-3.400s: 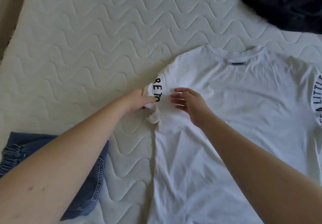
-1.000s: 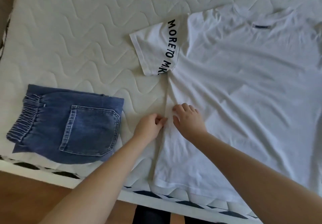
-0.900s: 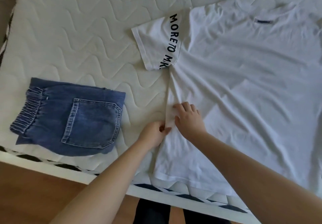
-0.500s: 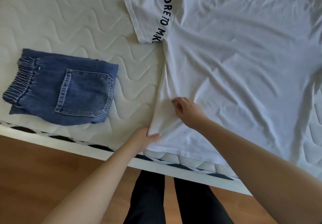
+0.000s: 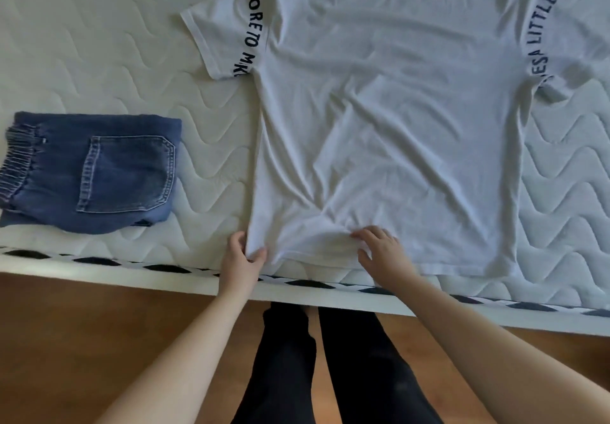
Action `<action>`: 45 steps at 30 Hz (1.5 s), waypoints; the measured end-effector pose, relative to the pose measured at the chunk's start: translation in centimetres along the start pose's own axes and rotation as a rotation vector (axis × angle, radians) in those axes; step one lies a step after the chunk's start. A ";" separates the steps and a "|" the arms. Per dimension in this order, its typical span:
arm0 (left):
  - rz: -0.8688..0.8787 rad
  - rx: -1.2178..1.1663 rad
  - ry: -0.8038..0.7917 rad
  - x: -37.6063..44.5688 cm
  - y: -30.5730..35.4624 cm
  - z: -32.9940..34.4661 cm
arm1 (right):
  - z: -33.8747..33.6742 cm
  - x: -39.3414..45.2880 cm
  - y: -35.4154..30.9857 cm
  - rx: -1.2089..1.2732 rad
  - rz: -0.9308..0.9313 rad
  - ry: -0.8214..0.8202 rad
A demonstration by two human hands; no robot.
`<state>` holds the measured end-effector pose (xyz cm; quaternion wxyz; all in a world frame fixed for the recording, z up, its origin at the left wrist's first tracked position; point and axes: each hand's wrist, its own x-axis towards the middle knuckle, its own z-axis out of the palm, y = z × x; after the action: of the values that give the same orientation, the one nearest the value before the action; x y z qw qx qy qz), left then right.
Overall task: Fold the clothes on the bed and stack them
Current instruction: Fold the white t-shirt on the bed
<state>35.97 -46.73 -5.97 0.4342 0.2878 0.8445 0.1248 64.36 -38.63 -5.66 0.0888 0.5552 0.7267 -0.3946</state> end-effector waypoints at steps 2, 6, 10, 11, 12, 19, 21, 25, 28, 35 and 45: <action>0.171 0.090 0.045 -0.7 0.1 0.5 | 0.7 -1.8 2.0 -0.042 0.040 0.076; 0.488 0.509 -0.010 -0.6 -0.1 0.9 | 1.6 -4.7 5.6 -0.176 0.171 0.203; 0.605 0.532 -0.006 -0.5 -0.3 0.7 | 1.8 -7.0 8.3 -0.136 0.504 0.231; 0.597 0.500 -0.029 -0.3 -0.4 0.5 | 1.7 -7.4 9.1 -0.126 0.590 0.251; 0.552 0.449 -0.059 0.0 -0.3 0.4 | 1.5 -7.8 9.8 -0.121 0.668 0.261; 0.456 0.247 -0.048 0.7 -0.6 1.3 | -0.6 -9.7 14.1 -0.025 0.764 0.307; 0.444 0.243 -0.039 0.4 -0.9 2.1 | -0.8 -9.7 15.1 -0.011 0.716 0.383; 0.332 0.174 0.066 0.4 -1.1 3.4 | -1.7 -10.0 17.5 0.158 0.683 0.531; 0.314 0.176 0.140 0.5 -1.2 3.6 | -2.2 -10.5 19.1 0.265 0.627 0.593; 0.211 -0.017 0.231 -0.5 -1.8 3.4 | -3.2 -9.7 20.4 0.474 0.710 0.671; 0.094 -0.213 0.356 -1.8 -3.1 1.7 | -3.6 -13.1 23.2 0.335 0.670 0.715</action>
<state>37.01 -50.36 -7.25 0.2996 0.2525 0.8756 0.2824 90.60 -44.21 -6.83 -0.1337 0.8641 0.4209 -0.2413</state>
